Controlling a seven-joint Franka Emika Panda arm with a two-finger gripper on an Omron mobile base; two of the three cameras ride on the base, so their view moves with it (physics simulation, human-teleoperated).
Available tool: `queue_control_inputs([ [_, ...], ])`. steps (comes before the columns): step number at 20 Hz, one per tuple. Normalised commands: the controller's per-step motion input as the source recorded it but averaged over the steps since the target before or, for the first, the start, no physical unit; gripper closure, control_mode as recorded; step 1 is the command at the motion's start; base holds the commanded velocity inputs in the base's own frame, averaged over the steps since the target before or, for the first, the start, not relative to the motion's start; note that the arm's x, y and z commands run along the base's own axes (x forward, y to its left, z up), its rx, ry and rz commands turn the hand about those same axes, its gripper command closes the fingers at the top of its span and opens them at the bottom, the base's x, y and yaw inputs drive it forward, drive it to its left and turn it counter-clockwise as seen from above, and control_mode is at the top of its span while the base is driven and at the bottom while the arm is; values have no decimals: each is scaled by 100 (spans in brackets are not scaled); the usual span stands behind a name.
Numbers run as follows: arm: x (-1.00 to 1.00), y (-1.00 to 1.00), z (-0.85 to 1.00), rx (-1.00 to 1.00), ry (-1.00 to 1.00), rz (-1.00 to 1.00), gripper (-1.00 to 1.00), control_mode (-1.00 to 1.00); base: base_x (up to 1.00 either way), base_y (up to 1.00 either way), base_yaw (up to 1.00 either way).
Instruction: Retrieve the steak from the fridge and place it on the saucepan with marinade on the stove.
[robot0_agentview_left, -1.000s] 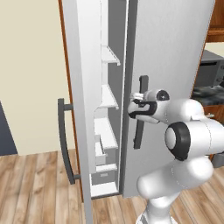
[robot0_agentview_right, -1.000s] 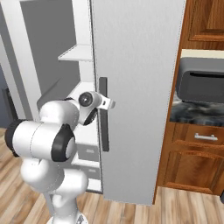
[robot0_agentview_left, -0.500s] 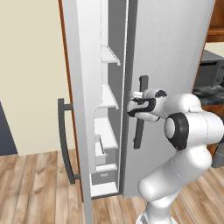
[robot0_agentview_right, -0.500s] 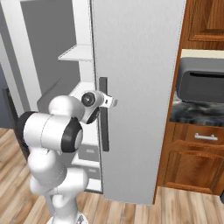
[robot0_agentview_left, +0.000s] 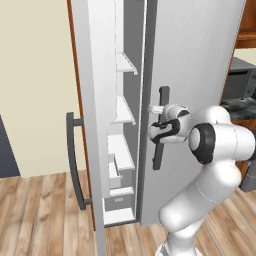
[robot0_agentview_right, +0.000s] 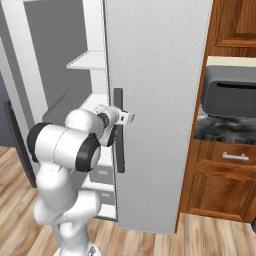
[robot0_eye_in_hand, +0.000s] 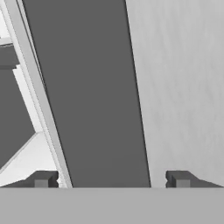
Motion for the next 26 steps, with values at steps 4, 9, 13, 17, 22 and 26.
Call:
queue_control_inputs([
  [4, 41, 0, 0, 0, 0, 0, 100, -100, 0, 0, 0],
  [9, -6, -2, 0, 0, 23, -1, 100, -100, 0, 0, 0],
  [13, -26, -15, 5, 0, 42, -3, 100, -100, 0, 0, 0],
  [17, -25, -24, 8, 0, 50, -6, 100, -100, 0, 0, 0],
  [22, -30, -29, 3, 0, 49, -8, 100, -100, 0, 0, 0],
  [26, -30, -34, 0, 0, 40, -6, 100, -100, 0, 0, 0],
])
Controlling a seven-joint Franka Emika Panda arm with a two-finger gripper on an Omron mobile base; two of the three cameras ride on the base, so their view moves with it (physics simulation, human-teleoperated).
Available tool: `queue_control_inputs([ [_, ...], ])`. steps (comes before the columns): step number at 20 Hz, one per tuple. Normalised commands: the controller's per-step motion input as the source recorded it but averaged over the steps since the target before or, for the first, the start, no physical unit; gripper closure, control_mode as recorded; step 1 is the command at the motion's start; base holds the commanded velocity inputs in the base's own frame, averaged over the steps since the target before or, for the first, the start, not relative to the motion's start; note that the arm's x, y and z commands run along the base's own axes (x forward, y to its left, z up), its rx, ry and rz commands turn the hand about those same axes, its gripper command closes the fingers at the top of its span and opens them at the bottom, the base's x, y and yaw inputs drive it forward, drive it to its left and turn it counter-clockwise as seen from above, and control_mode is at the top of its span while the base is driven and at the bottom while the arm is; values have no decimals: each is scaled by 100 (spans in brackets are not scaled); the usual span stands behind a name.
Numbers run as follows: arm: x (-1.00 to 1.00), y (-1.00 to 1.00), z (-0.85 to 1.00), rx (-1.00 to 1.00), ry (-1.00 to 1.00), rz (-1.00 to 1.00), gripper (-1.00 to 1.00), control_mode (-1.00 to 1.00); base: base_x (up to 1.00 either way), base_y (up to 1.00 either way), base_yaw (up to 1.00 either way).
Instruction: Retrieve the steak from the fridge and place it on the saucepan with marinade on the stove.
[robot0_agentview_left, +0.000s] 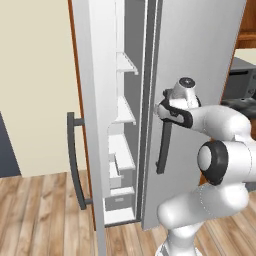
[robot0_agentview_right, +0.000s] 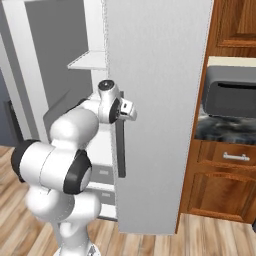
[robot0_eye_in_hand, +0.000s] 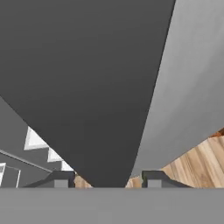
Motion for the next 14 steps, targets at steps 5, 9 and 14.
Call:
queue_control_inputs([
  [5, -38, -44, 0, 0, 15, -3, 100, -100, 0, 0, 0],
  [9, -47, -64, -12, 0, 0, 0, 100, -100, 0, 0, 0],
  [14, -59, -80, -21, 0, 0, -2, 100, -100, 0, 0, 0],
])
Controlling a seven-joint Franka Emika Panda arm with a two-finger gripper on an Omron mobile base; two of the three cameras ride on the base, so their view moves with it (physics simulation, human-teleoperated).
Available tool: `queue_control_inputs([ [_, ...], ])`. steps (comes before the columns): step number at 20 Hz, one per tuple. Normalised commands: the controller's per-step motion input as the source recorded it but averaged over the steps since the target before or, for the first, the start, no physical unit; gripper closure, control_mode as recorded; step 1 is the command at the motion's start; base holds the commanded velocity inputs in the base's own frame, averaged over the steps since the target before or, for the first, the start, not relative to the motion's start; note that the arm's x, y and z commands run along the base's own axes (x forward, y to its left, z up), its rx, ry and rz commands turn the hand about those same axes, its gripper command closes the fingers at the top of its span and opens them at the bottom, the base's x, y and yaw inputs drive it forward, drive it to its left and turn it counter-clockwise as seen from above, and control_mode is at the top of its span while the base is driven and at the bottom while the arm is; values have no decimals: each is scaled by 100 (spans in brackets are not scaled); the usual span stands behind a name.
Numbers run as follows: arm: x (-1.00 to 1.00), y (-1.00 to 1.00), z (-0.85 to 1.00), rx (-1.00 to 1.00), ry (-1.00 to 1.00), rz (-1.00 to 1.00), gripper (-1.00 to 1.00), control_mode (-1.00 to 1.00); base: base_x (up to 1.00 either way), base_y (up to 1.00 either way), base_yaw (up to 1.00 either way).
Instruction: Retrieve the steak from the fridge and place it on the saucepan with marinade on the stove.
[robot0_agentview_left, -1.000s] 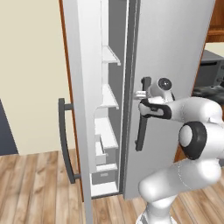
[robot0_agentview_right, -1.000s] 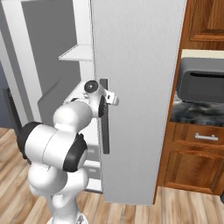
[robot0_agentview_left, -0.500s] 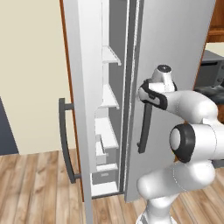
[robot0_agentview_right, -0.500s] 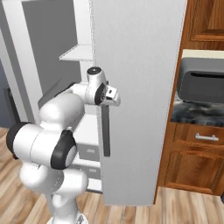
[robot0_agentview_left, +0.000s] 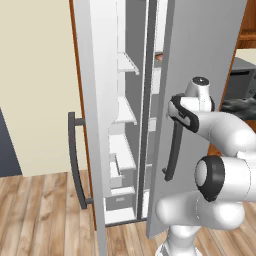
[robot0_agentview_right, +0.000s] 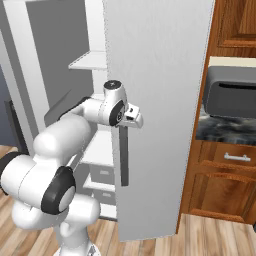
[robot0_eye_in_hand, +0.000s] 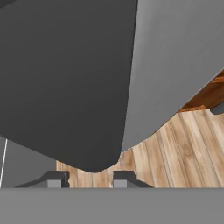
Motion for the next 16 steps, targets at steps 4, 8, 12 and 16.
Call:
queue_control_inputs([
  [4, -66, -95, -21, 0, 0, -2, 100, -100, 0, 0, 0],
  [8, -67, -100, -23, 0, 0, -1, 100, -100, 0, 0, 0],
  [12, -63, -100, -26, 0, 0, 0, 100, -100, 0, 0, 0],
  [16, -59, -100, -26, 0, 0, 0, 100, -100, 0, 0, 0],
])
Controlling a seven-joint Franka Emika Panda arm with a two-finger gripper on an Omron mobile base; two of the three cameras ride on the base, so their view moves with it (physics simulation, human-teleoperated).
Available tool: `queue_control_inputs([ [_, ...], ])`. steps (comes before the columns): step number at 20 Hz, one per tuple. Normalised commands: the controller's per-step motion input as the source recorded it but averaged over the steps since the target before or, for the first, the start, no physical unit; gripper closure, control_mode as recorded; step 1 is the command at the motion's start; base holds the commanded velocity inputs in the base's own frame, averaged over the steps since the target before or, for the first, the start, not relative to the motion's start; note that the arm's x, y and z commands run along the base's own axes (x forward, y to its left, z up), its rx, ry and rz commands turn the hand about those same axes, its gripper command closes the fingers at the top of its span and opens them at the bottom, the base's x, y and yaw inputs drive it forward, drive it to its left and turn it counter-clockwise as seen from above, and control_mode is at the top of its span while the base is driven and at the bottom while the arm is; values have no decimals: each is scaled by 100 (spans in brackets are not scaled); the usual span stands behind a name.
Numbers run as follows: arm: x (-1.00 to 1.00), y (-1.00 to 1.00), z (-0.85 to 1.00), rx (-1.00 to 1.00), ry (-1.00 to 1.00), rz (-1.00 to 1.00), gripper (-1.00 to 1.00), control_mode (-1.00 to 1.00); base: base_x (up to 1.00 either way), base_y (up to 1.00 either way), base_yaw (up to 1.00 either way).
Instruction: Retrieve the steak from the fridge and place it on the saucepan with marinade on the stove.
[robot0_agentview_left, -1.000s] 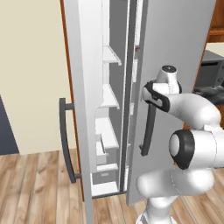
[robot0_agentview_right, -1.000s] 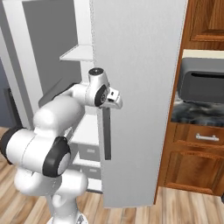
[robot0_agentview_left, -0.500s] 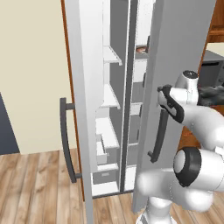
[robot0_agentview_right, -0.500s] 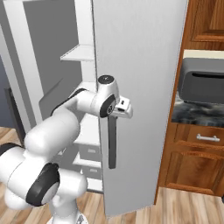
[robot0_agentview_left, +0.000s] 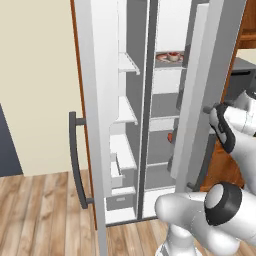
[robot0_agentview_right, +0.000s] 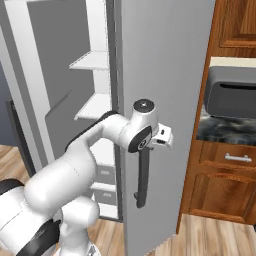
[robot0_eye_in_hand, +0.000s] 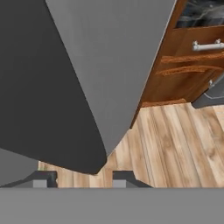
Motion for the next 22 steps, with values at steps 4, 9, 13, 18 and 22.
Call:
queue_control_inputs([
  [4, -57, -100, -26, 2, 1, 0, 100, -100, 0, 0, 0],
  [9, -57, -100, -25, 8, -1, 2, 100, -100, 0, 0, 0],
  [13, -70, -100, -6, 9, -10, 13, 100, -100, 0, 0, 0],
  [18, -99, -61, 0, 3, -40, 15, -100, -100, 0, 0, 0],
  [22, -100, 1, 1, 0, -60, 0, -100, -100, 0, 0, 0],
])
